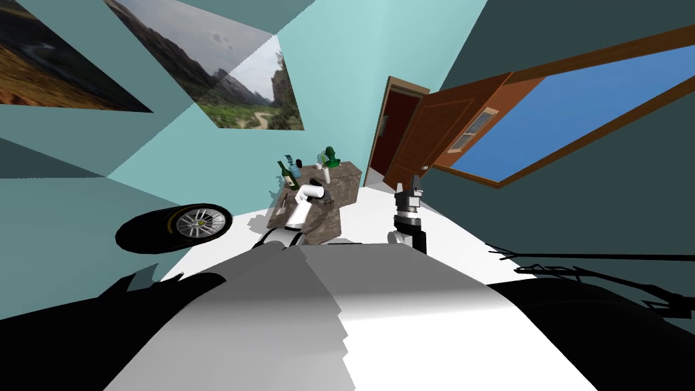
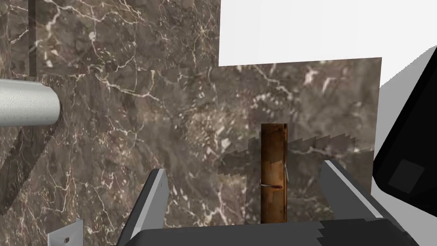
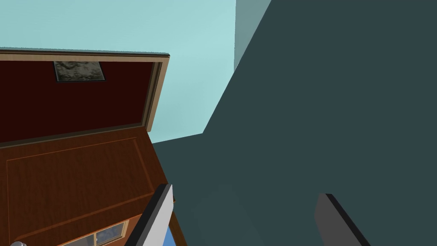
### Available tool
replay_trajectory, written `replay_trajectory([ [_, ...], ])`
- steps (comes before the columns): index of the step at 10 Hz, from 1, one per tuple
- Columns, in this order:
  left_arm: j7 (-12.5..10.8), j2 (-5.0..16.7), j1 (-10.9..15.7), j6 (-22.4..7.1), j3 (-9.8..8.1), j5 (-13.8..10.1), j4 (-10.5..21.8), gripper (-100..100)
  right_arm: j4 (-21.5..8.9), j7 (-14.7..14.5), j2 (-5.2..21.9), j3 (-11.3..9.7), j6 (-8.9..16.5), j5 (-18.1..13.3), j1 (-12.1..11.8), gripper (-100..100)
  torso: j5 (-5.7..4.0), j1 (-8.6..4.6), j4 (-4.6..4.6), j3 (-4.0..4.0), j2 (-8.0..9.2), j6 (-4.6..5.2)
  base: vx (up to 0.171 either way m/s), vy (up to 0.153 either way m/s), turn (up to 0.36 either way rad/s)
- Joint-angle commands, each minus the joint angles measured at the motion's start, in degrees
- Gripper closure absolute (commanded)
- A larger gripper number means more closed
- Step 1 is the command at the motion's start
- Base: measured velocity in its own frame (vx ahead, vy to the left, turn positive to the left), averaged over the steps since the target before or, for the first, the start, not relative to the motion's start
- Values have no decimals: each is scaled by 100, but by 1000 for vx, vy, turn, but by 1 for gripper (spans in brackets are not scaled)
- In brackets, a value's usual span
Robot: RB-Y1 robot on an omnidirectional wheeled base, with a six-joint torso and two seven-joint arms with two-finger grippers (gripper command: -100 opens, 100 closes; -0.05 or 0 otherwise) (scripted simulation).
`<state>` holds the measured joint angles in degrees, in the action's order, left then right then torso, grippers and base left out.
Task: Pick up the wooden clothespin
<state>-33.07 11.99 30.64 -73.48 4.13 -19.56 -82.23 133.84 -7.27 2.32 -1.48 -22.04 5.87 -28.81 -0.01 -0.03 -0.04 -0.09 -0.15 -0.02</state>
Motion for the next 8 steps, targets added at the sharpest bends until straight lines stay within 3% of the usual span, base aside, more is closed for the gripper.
replay_trajectory([
  [1, -40, 15, 184, -286, 12, -94, 281, -100, 0, 0, 0, 0, 0, 0, 0, 0, 0, 0, 0, 0, 0, 0, 53, -18, 13],
  [8, -148, 66, 561, -1382, 55, -297, 856, -100, 0, 0, 0, 0, 0, 0, 0, 0, 0, 0, -2, -4, -6, 0, 53, -11, 9],
])
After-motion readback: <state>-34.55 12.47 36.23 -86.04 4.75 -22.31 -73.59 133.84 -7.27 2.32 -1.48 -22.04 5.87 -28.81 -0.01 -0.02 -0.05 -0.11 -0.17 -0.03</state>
